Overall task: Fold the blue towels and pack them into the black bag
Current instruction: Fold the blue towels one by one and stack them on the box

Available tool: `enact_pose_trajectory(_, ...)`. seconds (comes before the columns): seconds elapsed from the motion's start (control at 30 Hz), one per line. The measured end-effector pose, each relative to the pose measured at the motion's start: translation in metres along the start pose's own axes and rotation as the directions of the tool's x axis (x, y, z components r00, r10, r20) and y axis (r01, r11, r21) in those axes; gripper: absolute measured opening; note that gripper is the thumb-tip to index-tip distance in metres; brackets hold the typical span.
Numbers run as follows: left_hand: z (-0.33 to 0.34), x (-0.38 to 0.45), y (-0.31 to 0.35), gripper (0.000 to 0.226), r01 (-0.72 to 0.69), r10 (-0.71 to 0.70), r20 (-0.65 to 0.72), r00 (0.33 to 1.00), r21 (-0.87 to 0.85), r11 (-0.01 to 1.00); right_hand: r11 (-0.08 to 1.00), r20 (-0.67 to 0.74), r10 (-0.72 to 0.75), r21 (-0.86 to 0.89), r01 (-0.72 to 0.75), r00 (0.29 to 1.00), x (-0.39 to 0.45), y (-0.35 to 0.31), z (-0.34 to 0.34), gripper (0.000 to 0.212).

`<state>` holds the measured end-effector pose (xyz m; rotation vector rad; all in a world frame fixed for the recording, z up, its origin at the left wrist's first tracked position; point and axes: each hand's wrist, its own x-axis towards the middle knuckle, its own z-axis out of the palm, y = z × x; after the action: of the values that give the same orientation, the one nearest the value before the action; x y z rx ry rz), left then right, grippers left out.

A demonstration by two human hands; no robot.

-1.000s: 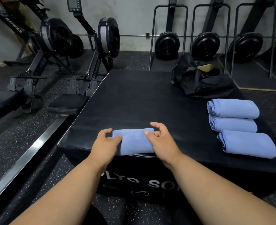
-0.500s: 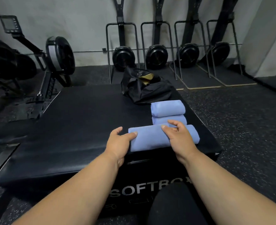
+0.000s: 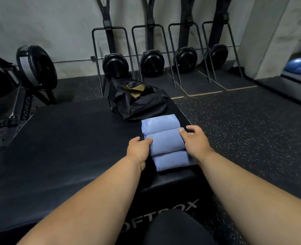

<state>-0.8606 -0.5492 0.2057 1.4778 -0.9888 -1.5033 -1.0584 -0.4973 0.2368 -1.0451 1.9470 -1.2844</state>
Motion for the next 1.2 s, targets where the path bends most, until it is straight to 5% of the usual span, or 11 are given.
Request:
enact_pose_trajectory(0.13, -0.012, -0.019, 0.005, 0.045, -0.017, 0.017, 0.074, 0.997, -0.001, 1.000, 0.969, -0.118, -0.165, -0.205, 0.139, 0.979, -0.013, 0.003, 0.003, 0.042)
enact_pose_trajectory(0.23, -0.038, -0.032, 0.001, 0.041, -0.010, 0.010, 0.027, 1.000, -0.019, 1.000, 0.905, -0.138, -0.375, -0.268, 0.330, 0.917, -0.044, -0.007, 0.015, 0.036)
enact_pose_trajectory(0.3, -0.063, -0.045, -0.003, 0.048, -0.026, 0.026, -0.014, 1.000, -0.015, 1.000, 0.894, -0.009, -0.424, -0.167, 0.417, 0.906, -0.075, -0.016, 0.032, 0.032)
enact_pose_trajectory(0.43, -0.131, -0.087, -0.019, 0.040, -0.060, 0.067, -0.097, 0.993, 0.070, 0.996, 0.954, 0.339, -0.296, 0.067, 0.291, 0.893, -0.140, -0.030, 0.083, 0.020)
enact_pose_trajectory(0.63, -0.273, -0.166, -0.053, 0.031, -0.070, 0.114, -0.323, 0.940, 0.144, 0.987, 0.970, 0.629, -0.233, 0.093, 0.226, 0.741, -0.222, -0.043, 0.162, 0.012)
enact_pose_trajectory(0.93, -0.502, -0.304, -0.151, 0.026, 0.159, 0.008, -0.779, 0.626, 0.138, 0.978, 0.988, 0.915, -0.103, 0.050, 0.143, 0.391, -0.381, -0.071, 0.304, 0.014)
enact_pose_trajectory(1.13, -0.614, -0.392, -0.253, 0.012, 0.371, -0.233, -0.887, 0.399, -0.076, 0.925, 0.976, 0.978, -0.014, -0.031, 0.216, 0.208, -0.468, -0.064, 0.399, 0.013)
enact_pose_trajectory(1.2, -0.644, -0.407, -0.287, 0.027, 0.395, -0.310, -0.894, 0.323, -0.171, 0.903, 0.965, 0.988, 0.000, -0.041, 0.259, 0.157, -0.491, -0.065, 0.429, 0.012)
